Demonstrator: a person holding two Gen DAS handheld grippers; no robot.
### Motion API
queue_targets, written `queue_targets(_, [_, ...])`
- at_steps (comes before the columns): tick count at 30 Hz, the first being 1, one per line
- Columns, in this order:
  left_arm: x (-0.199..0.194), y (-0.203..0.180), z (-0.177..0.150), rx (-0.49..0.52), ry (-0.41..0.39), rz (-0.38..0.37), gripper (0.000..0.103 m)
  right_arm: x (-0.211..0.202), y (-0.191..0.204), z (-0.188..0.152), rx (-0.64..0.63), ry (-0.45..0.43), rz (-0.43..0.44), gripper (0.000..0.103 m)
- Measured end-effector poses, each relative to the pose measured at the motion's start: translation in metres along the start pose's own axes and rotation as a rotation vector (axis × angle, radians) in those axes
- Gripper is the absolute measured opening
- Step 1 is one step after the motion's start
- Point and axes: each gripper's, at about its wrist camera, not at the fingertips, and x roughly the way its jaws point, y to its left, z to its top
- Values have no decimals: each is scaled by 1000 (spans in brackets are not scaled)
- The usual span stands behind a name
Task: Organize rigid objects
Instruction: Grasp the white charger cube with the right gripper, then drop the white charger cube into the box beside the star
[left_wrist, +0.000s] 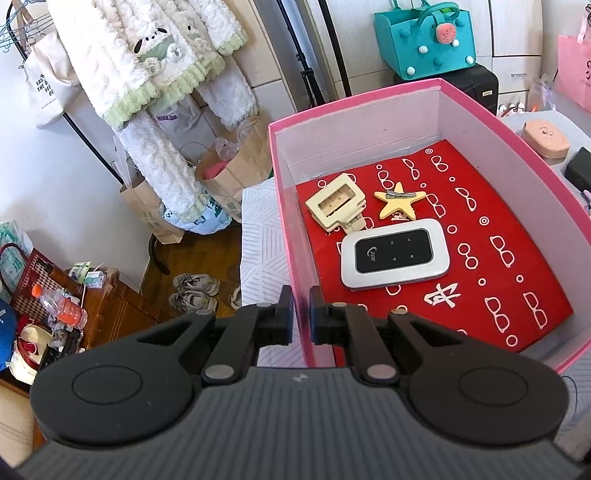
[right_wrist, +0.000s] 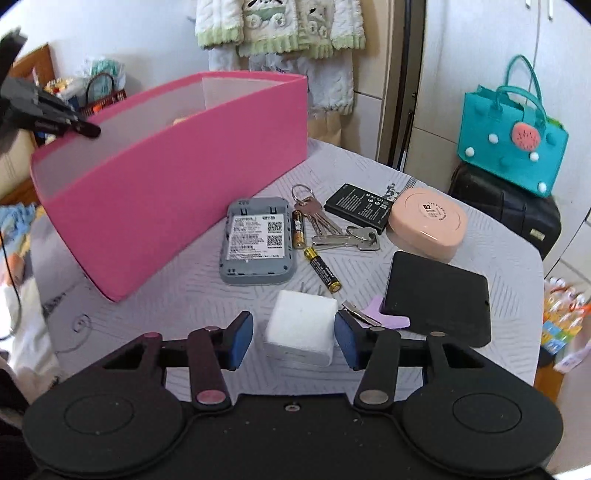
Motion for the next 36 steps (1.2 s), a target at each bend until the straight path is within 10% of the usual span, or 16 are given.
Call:
queue_targets(16, [0,-4,0,13,-1,11,8,-25,17,34,-76,-124,-63,48])
queue_targets(26, [0,-4,0,14,-1,12,8,-47,55,108,-180,-317,116,48])
queue_targets(36, [-1,-4,0,19,-19,14,8,53,110,156,-464,-3,147,48])
